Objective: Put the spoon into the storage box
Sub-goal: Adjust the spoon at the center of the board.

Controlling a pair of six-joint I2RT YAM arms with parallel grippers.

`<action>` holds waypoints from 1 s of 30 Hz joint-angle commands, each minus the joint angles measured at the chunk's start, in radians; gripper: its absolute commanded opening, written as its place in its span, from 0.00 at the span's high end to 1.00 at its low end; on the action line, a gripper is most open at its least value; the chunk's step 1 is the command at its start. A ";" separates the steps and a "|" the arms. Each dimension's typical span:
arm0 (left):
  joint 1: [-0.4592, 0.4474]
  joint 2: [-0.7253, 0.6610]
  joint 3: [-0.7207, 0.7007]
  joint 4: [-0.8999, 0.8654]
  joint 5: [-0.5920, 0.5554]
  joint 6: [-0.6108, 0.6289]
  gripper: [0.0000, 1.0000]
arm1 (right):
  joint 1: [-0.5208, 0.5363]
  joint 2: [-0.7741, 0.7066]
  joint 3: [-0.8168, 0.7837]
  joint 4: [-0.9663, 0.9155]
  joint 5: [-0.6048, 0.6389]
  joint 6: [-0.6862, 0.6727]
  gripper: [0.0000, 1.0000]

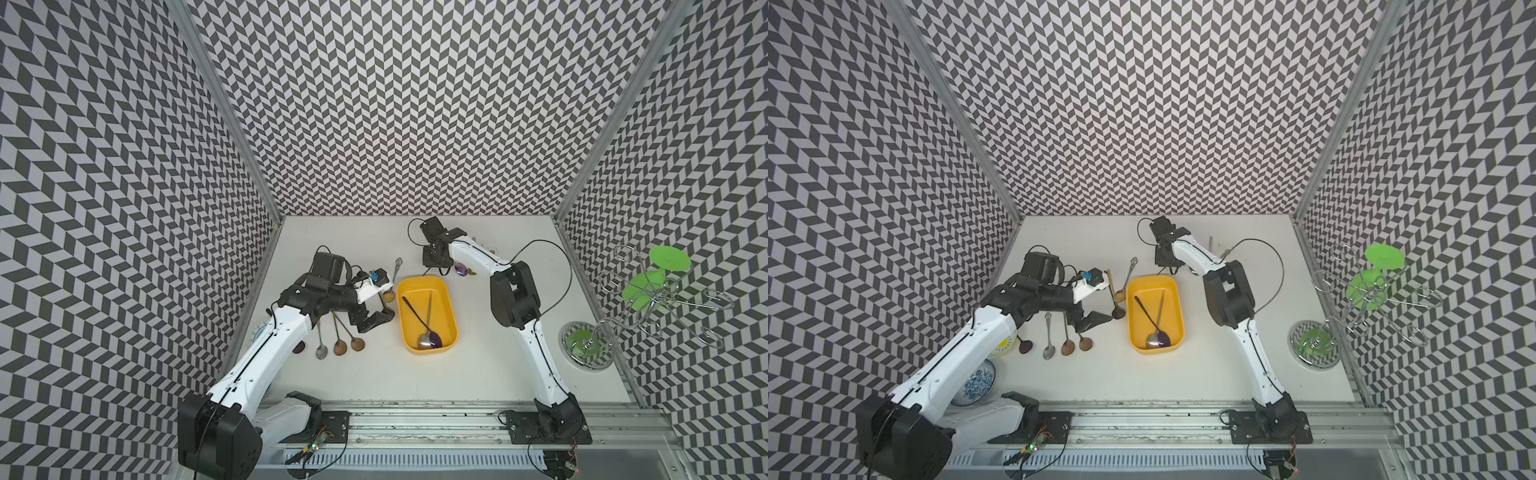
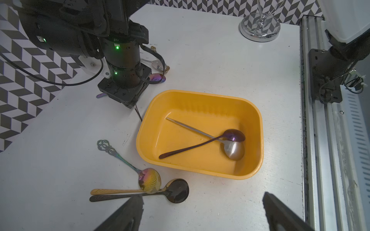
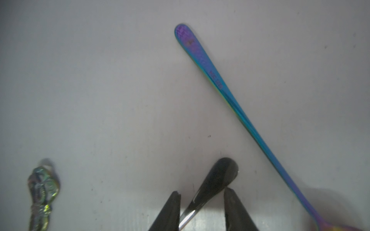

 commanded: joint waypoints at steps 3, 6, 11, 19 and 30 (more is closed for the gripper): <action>-0.004 -0.024 0.024 -0.021 0.007 0.001 0.02 | -0.010 0.097 0.039 -0.015 0.119 -0.063 0.78; -0.004 -0.026 0.023 -0.019 0.004 0.000 0.02 | -0.015 0.117 0.062 -0.007 0.163 -0.095 0.86; -0.004 -0.026 0.023 -0.019 0.002 0.000 0.02 | -0.025 0.132 0.076 0.011 0.222 -0.148 0.94; -0.004 -0.024 0.022 -0.016 0.001 -0.006 0.02 | -0.081 0.118 0.072 0.048 0.264 -0.230 0.96; -0.003 -0.019 0.025 -0.013 0.001 -0.012 0.02 | -0.111 -0.053 0.055 0.051 0.089 -0.174 0.77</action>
